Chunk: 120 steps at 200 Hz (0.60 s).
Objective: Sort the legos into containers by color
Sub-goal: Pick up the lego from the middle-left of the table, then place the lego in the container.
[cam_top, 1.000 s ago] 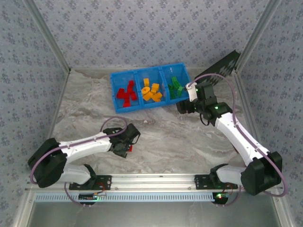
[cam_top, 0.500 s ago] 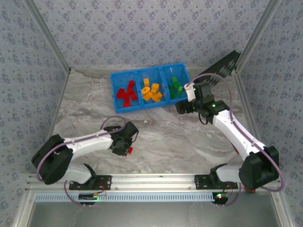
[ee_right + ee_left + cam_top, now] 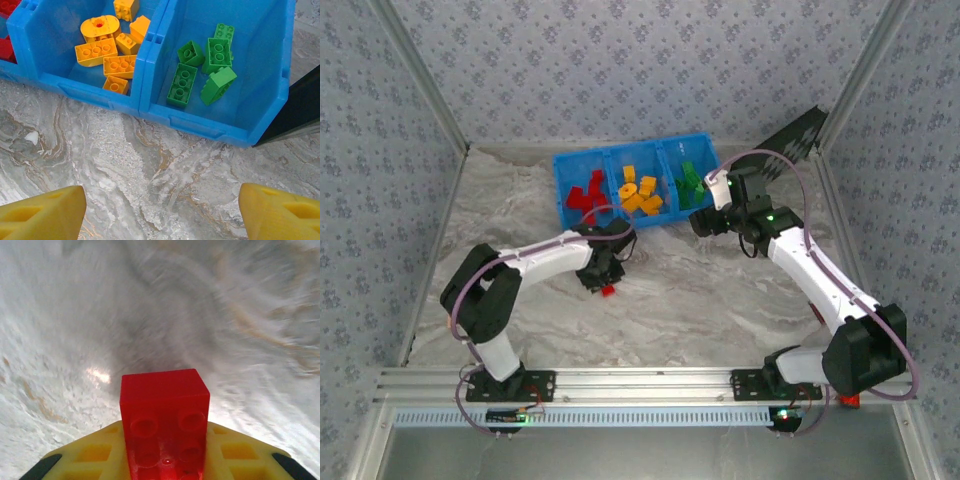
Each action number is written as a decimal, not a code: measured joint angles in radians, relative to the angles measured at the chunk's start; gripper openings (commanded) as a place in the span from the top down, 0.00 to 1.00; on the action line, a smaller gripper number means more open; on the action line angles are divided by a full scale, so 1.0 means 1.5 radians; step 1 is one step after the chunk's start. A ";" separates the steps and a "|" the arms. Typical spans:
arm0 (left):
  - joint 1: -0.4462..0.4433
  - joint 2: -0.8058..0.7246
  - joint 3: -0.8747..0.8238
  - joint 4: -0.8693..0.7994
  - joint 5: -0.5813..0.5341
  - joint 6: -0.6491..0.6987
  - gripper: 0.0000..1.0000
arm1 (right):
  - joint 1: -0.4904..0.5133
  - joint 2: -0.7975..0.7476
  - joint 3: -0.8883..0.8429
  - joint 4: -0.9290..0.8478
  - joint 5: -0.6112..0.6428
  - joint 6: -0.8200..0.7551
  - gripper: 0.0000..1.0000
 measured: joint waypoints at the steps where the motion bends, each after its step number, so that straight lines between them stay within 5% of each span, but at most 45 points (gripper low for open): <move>1: 0.000 0.000 0.003 -0.001 0.000 0.002 0.83 | 0.000 0.000 0.000 0.000 0.001 0.000 0.19; 59: 0.094 0.057 0.289 -0.039 -0.102 0.202 0.83 | 0.000 0.004 0.000 0.002 0.001 0.000 0.19; 120: 0.220 0.201 0.436 -0.025 -0.159 0.271 0.83 | 0.000 0.016 -0.001 0.002 -0.004 0.000 0.19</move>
